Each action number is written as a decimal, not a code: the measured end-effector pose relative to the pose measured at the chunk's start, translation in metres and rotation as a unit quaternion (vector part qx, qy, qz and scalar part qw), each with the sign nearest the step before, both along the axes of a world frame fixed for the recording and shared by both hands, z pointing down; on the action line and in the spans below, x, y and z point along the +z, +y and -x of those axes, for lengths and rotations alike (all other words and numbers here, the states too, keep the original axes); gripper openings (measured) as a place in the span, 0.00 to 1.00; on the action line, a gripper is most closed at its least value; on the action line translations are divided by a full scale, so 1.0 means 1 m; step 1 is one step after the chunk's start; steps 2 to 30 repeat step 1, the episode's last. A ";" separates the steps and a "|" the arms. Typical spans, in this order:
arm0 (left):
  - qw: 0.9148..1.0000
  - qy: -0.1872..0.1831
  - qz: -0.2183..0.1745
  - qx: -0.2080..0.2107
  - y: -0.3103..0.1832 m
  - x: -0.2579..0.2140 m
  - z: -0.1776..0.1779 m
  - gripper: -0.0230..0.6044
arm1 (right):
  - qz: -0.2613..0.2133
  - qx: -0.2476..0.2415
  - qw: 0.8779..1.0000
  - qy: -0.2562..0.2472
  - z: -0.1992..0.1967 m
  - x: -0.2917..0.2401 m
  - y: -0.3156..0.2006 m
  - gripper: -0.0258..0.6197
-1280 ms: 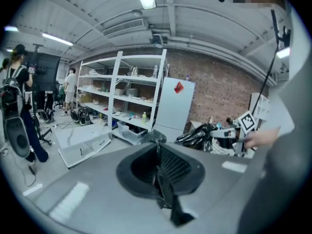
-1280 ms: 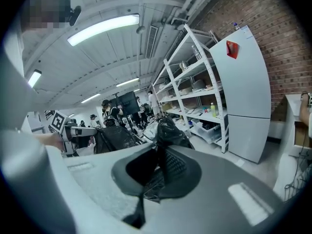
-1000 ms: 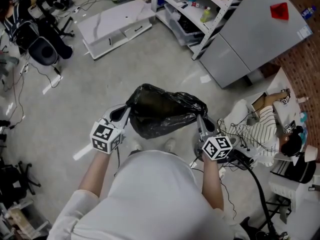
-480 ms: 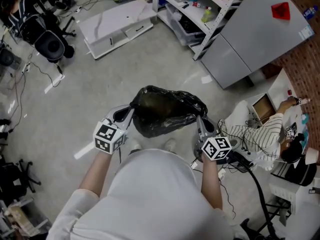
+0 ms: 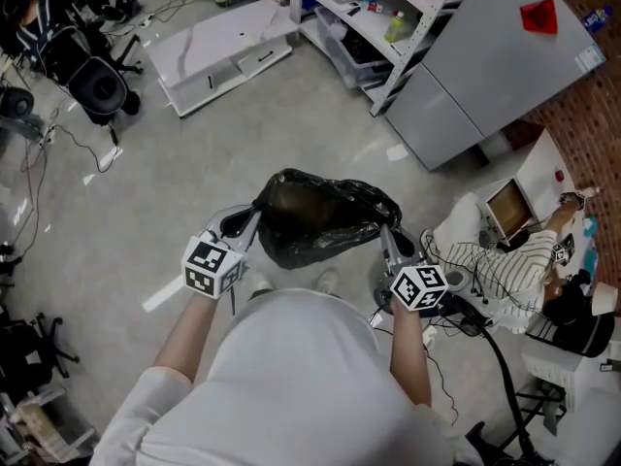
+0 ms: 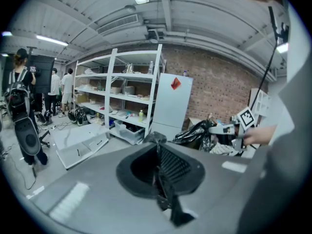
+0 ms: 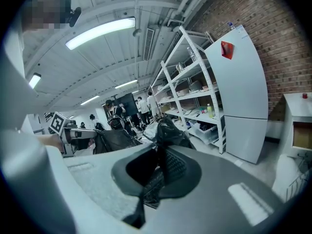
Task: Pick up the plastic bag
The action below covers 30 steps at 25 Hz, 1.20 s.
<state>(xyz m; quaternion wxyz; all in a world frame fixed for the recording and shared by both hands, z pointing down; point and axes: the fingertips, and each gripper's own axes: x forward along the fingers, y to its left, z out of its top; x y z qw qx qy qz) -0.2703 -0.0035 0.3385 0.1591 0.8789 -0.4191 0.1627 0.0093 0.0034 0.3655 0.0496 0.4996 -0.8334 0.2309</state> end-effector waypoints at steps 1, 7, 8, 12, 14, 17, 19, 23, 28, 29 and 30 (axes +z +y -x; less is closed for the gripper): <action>1.000 0.000 0.000 -0.001 0.000 0.001 0.000 0.05 | 0.000 0.000 1.000 0.000 -0.001 0.001 0.001 0.04; 1.000 0.000 0.000 -0.001 0.000 0.001 0.000 0.05 | 0.000 0.000 1.000 0.000 -0.001 0.001 0.001 0.04; 1.000 0.000 0.000 -0.001 0.000 0.001 0.000 0.05 | 0.000 0.000 1.000 0.000 -0.001 0.001 0.001 0.04; 1.000 0.000 0.000 -0.001 0.000 0.001 0.000 0.05 | 0.000 0.000 1.000 0.000 -0.001 0.001 0.001 0.04; 1.000 0.000 0.000 -0.001 0.000 0.001 0.000 0.05 | 0.000 0.000 1.000 0.000 -0.001 0.001 0.001 0.04; 1.000 0.000 0.000 -0.001 0.000 0.001 0.000 0.05 | 0.000 0.000 1.000 0.000 -0.001 0.001 0.001 0.04; 1.000 0.000 0.000 -0.001 0.000 0.001 0.000 0.05 | 0.000 0.000 1.000 0.000 -0.001 0.001 0.001 0.04; 1.000 0.000 0.000 -0.001 0.000 0.001 0.000 0.05 | 0.000 0.000 1.000 0.000 -0.001 0.001 0.001 0.04; 1.000 0.000 0.000 -0.001 0.000 0.001 0.000 0.05 | 0.000 0.000 1.000 0.000 -0.001 0.001 0.001 0.04; 1.000 0.000 0.000 -0.001 0.000 0.001 0.000 0.05 | 0.000 0.000 1.000 0.000 -0.001 0.001 0.001 0.04; 1.000 0.000 0.000 -0.001 0.000 0.001 0.000 0.05 | 0.000 0.000 1.000 0.000 -0.001 0.001 0.001 0.04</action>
